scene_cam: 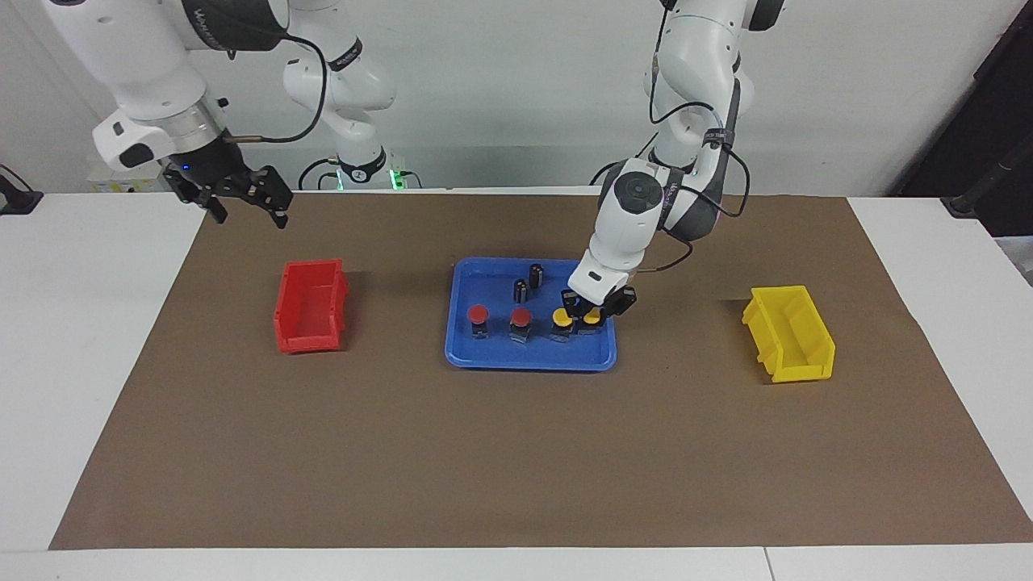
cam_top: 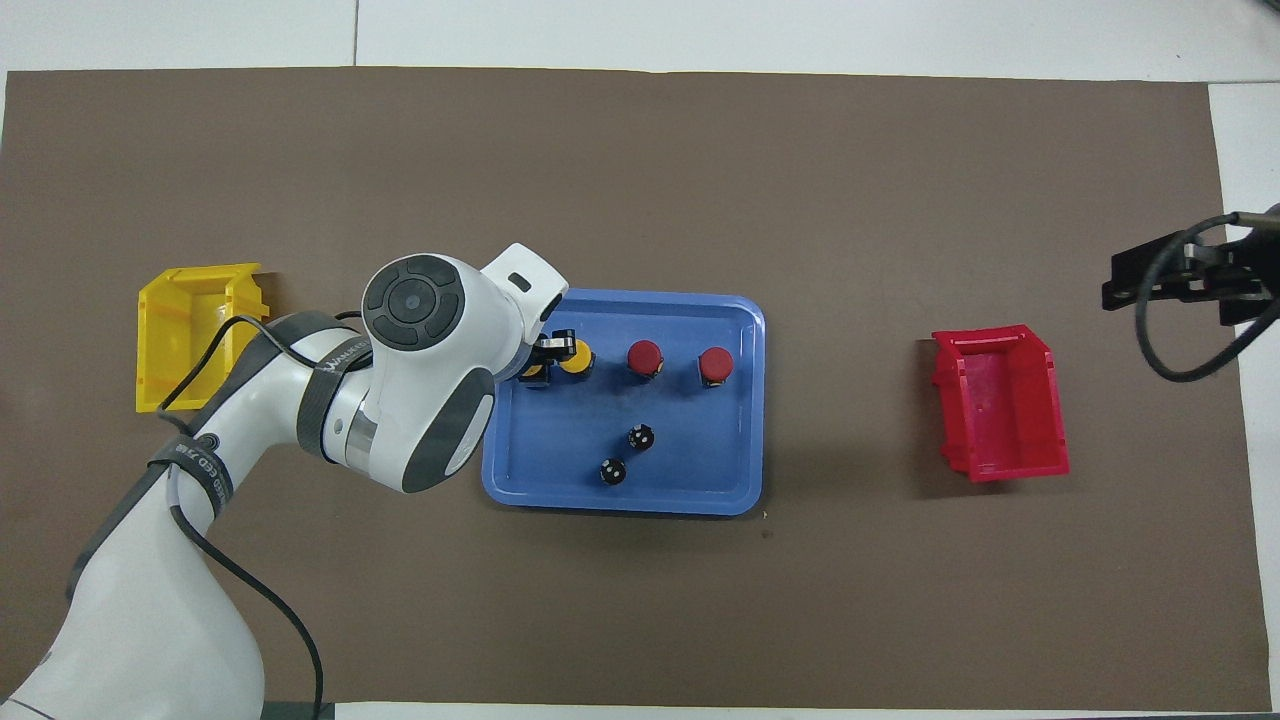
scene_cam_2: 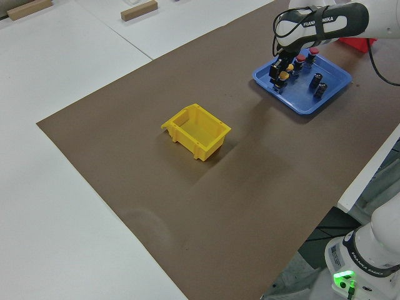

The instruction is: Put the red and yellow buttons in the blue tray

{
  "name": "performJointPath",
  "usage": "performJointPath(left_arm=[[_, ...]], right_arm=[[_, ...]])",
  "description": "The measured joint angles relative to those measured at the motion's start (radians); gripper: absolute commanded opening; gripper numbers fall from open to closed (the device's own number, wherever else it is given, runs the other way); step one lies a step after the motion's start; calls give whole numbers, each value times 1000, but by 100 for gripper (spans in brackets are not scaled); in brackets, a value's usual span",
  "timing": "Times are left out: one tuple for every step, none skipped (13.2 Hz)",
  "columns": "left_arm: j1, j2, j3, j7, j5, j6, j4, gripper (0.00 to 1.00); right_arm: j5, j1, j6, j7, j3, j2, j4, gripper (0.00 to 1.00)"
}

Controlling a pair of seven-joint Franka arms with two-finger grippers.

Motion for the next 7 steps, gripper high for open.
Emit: performJointPath(left_arm=[[3,7,1,0,0,4,5,98],[4,9,2,0,0,4,7,97],[4,9,3,0,0,4,12,97],[6,9,6,0,0,0,20,97],[10,8,9,0,0,-6,29,97],[18,8,10,1,0,-17,43,97],[26,6,13,1,0,-44,67,97]], right_arm=[[0,-9,-2,-16,-1,1,-1,100],[0,-8,-2,-18,0,0,0,100],[0,-6,-2,-18,7,0,0,100],[-1,0,-2,-18,13,0,2,100],[-3,4,-2,-18,19,-1,3,100],[-6,9,-2,-18,24,-3,3,100],[-9,19,-2,-18,24,-5,3,100]])
